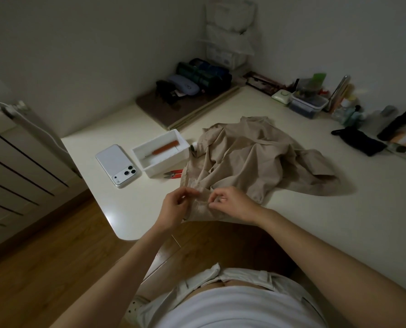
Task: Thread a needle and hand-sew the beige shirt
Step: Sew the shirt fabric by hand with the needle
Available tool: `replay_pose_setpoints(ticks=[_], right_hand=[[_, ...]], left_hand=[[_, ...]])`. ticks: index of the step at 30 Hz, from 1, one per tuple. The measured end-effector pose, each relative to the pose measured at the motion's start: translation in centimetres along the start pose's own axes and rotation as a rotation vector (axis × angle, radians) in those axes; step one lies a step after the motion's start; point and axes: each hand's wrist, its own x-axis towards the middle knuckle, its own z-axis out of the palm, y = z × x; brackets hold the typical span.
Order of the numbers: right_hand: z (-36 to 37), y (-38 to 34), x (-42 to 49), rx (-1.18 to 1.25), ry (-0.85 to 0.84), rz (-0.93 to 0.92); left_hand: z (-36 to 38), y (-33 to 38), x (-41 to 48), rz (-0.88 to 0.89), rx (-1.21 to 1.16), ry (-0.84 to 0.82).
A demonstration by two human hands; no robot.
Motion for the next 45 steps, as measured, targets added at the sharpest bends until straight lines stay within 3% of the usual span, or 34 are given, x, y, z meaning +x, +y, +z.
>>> replay_pose_setpoints(ticks=[6,13,21,32,37,45], right_hand=[[-0.2,0.0,0.7,0.171,0.154,0.025],[-0.2,-0.1,1.4,0.197,0.188,0.048],[-1.8,-0.4,1.9,0.194,0.035,0.063],[-3.2,-2.3,2.4,0.247,0.082,-0.004],[-4.3,-3.5,1.8,0.317,0.169,-0.072],[-3.3,-3.7,1.8,0.186,0.154,-0.076]], left_hand=[[0.3,1.5,-1.0,-0.075,-0.160,-0.046],[0.6,2.7,-1.1,0.052,-0.006,0.033],[-1.1,4.4,-1.2,0.176,0.011,0.134],[-3.1,6.1,-0.9,0.390,-0.014,0.341],[-2.9,7.0,-0.2,0.244,-0.333,0.350],[-2.4,5.4,1.0,-0.093,-0.474,0.412]])
